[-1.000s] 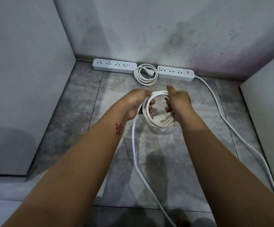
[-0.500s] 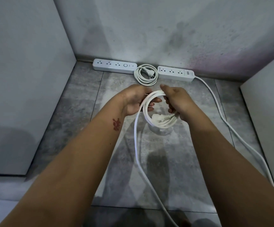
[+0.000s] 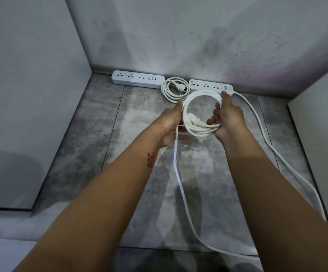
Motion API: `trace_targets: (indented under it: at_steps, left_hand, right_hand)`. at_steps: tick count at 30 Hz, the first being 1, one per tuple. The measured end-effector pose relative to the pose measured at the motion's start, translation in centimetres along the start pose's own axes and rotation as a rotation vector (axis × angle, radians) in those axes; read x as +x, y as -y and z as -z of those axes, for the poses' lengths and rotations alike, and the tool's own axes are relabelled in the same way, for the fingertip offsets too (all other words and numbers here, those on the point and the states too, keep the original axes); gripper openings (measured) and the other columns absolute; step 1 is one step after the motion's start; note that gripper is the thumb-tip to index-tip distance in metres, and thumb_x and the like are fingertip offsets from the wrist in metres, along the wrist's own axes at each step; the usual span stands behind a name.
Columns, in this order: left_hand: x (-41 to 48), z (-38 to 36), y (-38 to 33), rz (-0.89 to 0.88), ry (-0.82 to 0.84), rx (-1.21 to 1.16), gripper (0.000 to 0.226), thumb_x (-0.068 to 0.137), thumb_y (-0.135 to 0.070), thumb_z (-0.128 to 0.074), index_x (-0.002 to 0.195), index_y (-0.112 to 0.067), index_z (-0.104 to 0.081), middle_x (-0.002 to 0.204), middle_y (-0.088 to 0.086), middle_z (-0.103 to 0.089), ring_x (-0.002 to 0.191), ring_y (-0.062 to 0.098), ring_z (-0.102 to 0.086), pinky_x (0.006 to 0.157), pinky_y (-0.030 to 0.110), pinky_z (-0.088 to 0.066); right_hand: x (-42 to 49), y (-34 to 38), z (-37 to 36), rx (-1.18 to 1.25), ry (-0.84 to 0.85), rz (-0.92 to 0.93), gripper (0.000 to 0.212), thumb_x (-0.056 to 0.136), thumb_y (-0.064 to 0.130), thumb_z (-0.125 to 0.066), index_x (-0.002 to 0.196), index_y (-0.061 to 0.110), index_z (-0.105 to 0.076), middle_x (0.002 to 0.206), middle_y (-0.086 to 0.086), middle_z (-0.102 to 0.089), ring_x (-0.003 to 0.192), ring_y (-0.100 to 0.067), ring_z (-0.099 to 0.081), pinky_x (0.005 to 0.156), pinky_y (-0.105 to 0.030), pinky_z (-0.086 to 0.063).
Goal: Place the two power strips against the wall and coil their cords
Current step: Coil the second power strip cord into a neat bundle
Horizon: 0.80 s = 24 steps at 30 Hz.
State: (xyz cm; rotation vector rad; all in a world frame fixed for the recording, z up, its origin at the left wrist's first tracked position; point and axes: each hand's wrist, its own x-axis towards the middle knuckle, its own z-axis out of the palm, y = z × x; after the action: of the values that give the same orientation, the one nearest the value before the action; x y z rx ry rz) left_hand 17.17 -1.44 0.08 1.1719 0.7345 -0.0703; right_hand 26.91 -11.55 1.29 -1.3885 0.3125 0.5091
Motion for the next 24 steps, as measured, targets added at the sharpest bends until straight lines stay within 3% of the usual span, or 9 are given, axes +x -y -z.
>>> trace_targets:
  at_steps: [3, 9, 14, 16, 19, 21, 24]
  left_hand:
    - [0.1, -0.3, 0.0, -0.003, -0.009, -0.050, 0.075, 0.094, -0.067, -0.028, 0.113, -0.004, -0.063, 0.097, 0.017, -0.072, 0.090, 0.032, -0.070, 0.079, 0.044, -0.059]
    - [0.0, -0.3, -0.4, -0.048, -0.042, -0.234, 0.069, 0.097, -0.062, -0.025, 0.131, -0.009, -0.053, 0.113, 0.024, -0.068, 0.106, 0.037, -0.067, 0.097, 0.053, -0.050]
    - [0.2, 0.4, -0.6, -0.042, -0.049, -0.322, 0.068, 0.100, -0.057, -0.025, 0.137, -0.005, -0.047, 0.112, 0.027, -0.064, 0.091, 0.034, -0.068, 0.081, 0.044, -0.058]
    - [0.5, 0.5, -0.7, -0.050, -0.087, -0.322, 0.063, 0.102, -0.053, -0.025, 0.139, -0.006, -0.046, 0.120, 0.025, -0.062, 0.099, 0.032, -0.067, 0.075, 0.041, -0.059]
    - [0.7, 0.8, -0.6, -0.068, -0.135, -0.263, 0.054, 0.103, -0.049, -0.024, 0.131, -0.010, -0.049, 0.106, 0.022, -0.065, 0.093, 0.031, -0.069, 0.071, 0.040, -0.059]
    - [0.6, 1.0, -0.8, -0.083, -0.150, -0.202, 0.049, 0.103, -0.048, -0.024, 0.125, -0.014, -0.050, 0.092, 0.017, -0.065, 0.077, 0.025, -0.068, 0.072, 0.040, -0.059]
    - [0.8, 1.5, -0.9, -0.113, -0.158, -0.085, 0.044, 0.104, -0.048, -0.024, 0.118, -0.017, -0.051, 0.086, 0.012, -0.065, 0.073, 0.022, -0.067, 0.085, 0.048, -0.057]
  right_hand:
    - [-0.3, -0.3, -0.5, 0.187, 0.014, -0.068, 0.042, 0.100, 0.041, -0.050, 0.069, 0.013, -0.044, 0.040, 0.005, -0.028, 0.028, -0.009, -0.022, 0.035, -0.017, -0.025]
    - [-0.6, -1.3, -1.4, 0.334, 0.030, -0.119, 0.043, 0.101, 0.045, -0.045, 0.071, 0.014, -0.041, 0.039, 0.004, -0.026, 0.027, -0.010, -0.023, 0.035, -0.016, -0.031]
    - [-1.7, -2.3, -2.1, 0.361, 0.046, -0.133, 0.046, 0.102, 0.047, -0.038, 0.070, 0.015, -0.038, 0.049, 0.001, -0.027, 0.031, -0.012, -0.026, 0.041, -0.020, -0.045]
    - [-1.7, -2.8, -2.4, 0.265, 0.017, -0.118, 0.047, 0.103, 0.047, -0.036, 0.069, 0.015, -0.041, 0.052, 0.000, -0.033, 0.033, -0.014, -0.035, 0.045, -0.023, -0.046]
    - [-1.2, -3.5, -2.3, -0.023, -0.035, -0.073, 0.049, 0.103, 0.046, -0.034, 0.069, 0.014, -0.047, 0.063, -0.002, -0.048, 0.063, -0.024, -0.055, 0.073, -0.039, -0.054]
    - [-0.8, -3.7, -1.6, -0.220, -0.047, -0.060, 0.050, 0.104, 0.041, -0.032, 0.068, 0.013, -0.051, 0.068, -0.003, -0.054, 0.069, -0.024, -0.057, 0.065, -0.034, -0.049]
    - [-0.4, -3.3, -0.8, -0.443, -0.011, -0.015, 0.040, 0.102, 0.026, -0.035, 0.073, 0.013, -0.060, 0.076, -0.004, -0.060, 0.064, -0.017, -0.051, 0.055, -0.028, -0.036]
